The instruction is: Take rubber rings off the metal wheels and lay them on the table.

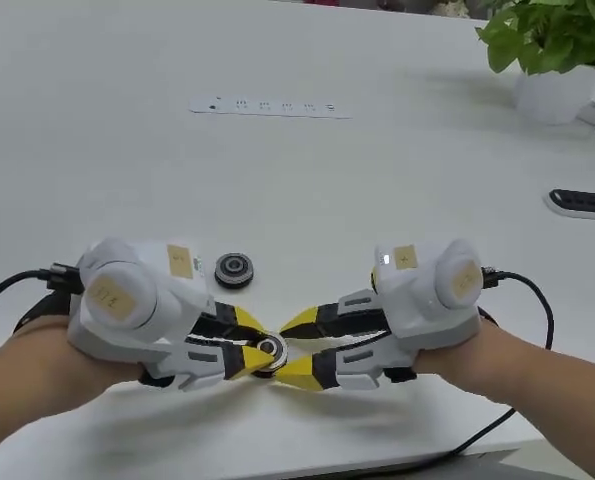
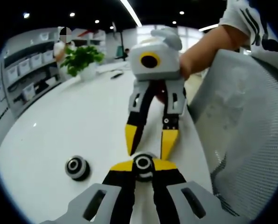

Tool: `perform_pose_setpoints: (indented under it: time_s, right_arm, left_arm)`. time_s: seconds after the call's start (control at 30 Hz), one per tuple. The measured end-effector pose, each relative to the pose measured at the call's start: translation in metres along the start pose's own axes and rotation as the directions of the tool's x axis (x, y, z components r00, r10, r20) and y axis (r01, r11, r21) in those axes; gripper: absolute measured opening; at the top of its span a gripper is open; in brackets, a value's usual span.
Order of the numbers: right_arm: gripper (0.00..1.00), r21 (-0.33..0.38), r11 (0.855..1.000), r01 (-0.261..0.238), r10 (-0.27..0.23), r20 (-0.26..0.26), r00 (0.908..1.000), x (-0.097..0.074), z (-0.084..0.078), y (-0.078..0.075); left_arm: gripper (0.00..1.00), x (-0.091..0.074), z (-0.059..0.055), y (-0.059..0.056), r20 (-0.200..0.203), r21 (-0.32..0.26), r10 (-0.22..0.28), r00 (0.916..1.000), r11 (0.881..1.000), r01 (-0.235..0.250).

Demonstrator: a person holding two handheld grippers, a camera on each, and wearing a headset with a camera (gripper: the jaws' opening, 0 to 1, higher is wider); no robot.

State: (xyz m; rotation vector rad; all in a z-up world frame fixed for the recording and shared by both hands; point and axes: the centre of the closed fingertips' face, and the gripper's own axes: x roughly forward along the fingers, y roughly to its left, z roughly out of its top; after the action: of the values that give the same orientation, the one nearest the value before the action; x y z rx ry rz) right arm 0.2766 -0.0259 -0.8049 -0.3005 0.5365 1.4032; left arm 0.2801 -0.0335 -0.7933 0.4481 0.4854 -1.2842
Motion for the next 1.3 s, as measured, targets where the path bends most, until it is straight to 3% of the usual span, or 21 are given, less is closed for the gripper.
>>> perform_pose_setpoints:
  time_s: [0.2,0.7,1.1,1.2,1.3]
  right_arm:
    - [0.27,0.018,1.000,0.008,-0.008,0.014,0.9999,0.004,0.002,-0.002]
    - [0.20,0.008,1.000,0.008,-0.008,-0.015,0.9999,-0.001,-0.002,0.000]
    - [0.10,0.022,1.000,0.017,-0.016,-0.041,0.9990,-0.006,-0.008,-0.002]
    - [0.04,0.073,0.997,0.023,-0.020,-0.039,0.9990,-0.008,-0.009,-0.004]
    - [0.02,0.064,0.998,0.026,-0.023,-0.048,0.9986,-0.008,-0.009,-0.004]
  left_arm:
    - [0.14,0.000,0.000,0.000,0.001,-0.002,0.001,1.0000,1.000,-0.001]
    - [0.13,0.000,0.001,0.000,-0.001,-0.012,0.007,1.0000,1.000,-0.007]
    - [0.13,0.000,0.000,0.001,0.001,-0.015,0.011,0.9999,1.000,-0.011]
    - [0.13,0.000,0.000,0.001,0.000,-0.013,0.012,0.9999,1.000,-0.012]
    - [0.13,0.000,0.000,0.000,-0.002,-0.012,0.014,0.9999,1.000,-0.014]
